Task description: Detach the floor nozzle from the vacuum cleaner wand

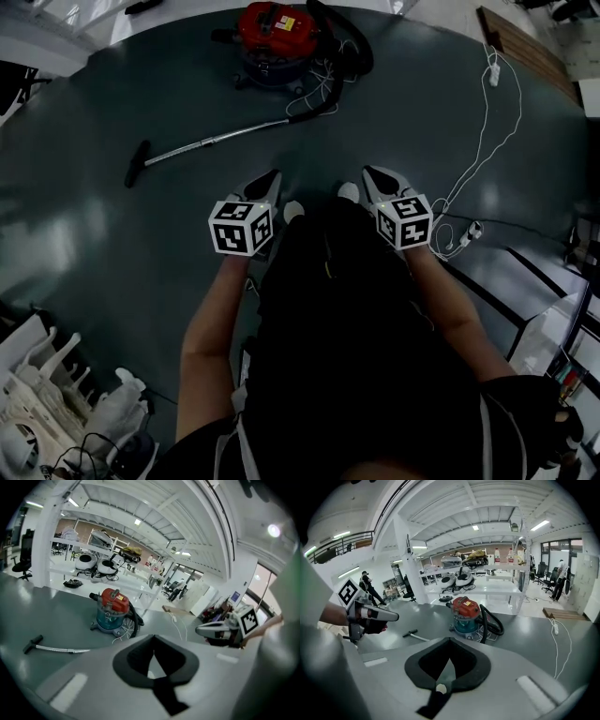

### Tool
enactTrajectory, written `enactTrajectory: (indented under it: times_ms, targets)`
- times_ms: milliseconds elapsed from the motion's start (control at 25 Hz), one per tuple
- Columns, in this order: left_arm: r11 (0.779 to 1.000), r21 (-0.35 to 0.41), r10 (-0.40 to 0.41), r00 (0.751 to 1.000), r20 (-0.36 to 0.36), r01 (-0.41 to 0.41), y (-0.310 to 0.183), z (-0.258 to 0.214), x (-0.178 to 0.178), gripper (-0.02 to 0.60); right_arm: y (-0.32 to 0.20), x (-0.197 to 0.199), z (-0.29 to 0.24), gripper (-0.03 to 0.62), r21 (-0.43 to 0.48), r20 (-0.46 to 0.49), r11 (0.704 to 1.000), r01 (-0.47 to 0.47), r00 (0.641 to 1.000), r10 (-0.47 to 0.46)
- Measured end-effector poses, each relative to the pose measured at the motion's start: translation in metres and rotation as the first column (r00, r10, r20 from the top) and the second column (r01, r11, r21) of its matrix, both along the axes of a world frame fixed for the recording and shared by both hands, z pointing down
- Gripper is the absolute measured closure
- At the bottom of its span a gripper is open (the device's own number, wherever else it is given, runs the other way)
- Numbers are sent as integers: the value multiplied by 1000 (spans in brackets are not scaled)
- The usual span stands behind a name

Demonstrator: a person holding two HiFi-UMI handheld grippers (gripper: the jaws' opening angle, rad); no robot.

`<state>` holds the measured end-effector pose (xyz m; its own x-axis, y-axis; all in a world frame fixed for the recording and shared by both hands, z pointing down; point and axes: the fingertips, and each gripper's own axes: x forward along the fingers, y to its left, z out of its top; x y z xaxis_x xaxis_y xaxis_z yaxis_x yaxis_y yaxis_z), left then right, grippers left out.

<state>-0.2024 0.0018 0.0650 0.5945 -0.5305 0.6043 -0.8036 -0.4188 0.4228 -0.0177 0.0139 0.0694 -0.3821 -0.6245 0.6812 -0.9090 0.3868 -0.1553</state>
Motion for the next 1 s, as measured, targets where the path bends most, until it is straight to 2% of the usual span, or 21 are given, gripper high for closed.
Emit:
enactTrajectory:
  times_ms: [200, 320, 440, 560, 760, 1000]
  targets:
    - [1000, 1, 18, 1000, -18, -18, 0, 14, 11, 572, 4, 9, 12, 597, -37, -11, 999, -10, 1000, 9]
    - [999, -24, 23, 1000, 4, -23, -2, 30, 9, 572, 7, 1, 24, 597, -50, -27, 998, 26, 999, -27]
    - [998, -60, 10, 1000, -19, -11, -9, 34, 15, 572, -1, 1, 33, 597, -67, -62, 996, 60, 996, -64]
    - [998, -60, 16, 1000, -18, -17, -17, 38, 21, 572, -11, -1, 40, 597, -87, -31, 995, 39, 999, -42]
    - [996, -75, -55, 998, -16, 54, -25, 55, 14, 572, -27, -8, 55, 597, -91, -15, 994, 62, 998, -64]
    - [993, -101, -52, 998, 20, 54, -30, 96, 26, 572, -40, 2, 92, 597, -111, -25, 991, 76, 997, -79]
